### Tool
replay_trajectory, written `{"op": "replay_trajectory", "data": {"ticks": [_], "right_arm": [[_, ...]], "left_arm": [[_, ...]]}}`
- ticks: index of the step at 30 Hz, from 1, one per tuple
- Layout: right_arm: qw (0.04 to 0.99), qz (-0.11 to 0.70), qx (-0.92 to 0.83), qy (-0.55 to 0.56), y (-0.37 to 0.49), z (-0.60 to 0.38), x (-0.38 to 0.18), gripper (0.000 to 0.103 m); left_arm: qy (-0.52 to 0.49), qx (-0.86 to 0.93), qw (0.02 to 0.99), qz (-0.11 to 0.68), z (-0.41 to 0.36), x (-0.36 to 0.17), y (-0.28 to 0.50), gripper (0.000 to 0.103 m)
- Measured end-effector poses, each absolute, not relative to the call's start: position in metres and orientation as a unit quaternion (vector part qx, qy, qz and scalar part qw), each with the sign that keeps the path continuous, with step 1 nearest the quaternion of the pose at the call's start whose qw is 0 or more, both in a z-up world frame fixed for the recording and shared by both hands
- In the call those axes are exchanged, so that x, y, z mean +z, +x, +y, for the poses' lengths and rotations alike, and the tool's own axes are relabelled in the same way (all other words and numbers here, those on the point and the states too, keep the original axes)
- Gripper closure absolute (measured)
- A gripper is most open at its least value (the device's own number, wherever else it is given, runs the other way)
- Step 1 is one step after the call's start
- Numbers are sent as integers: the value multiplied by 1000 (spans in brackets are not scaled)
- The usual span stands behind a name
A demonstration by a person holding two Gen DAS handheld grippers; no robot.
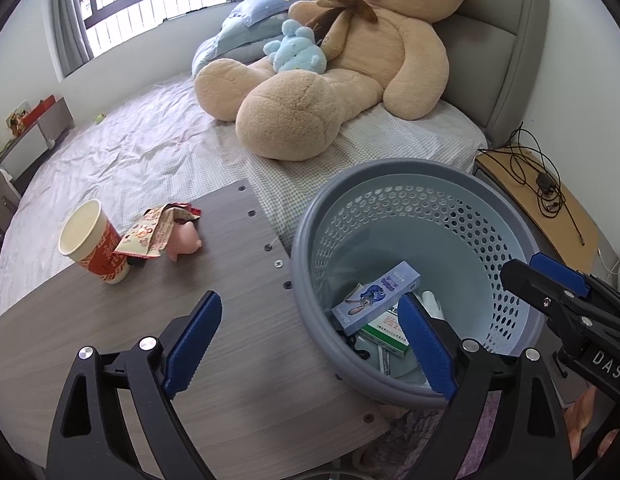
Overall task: Collect trash
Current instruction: 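Withdraw both grippers from the wastebasket back over the table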
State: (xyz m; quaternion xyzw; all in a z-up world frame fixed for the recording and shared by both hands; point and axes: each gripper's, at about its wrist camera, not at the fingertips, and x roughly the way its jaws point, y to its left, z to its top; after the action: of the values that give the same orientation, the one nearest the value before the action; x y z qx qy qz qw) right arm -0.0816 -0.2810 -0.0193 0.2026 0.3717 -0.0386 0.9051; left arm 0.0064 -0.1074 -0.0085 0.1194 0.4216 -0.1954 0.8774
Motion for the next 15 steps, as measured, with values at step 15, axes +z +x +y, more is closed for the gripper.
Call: {"op": "replay_trajectory", "data": {"ticks": [15], "right_arm": [[909, 376, -4, 178, -50, -231, -9, 42]], "left_arm": [[87, -137, 889, 428, -32, -8, 15, 15]]}}
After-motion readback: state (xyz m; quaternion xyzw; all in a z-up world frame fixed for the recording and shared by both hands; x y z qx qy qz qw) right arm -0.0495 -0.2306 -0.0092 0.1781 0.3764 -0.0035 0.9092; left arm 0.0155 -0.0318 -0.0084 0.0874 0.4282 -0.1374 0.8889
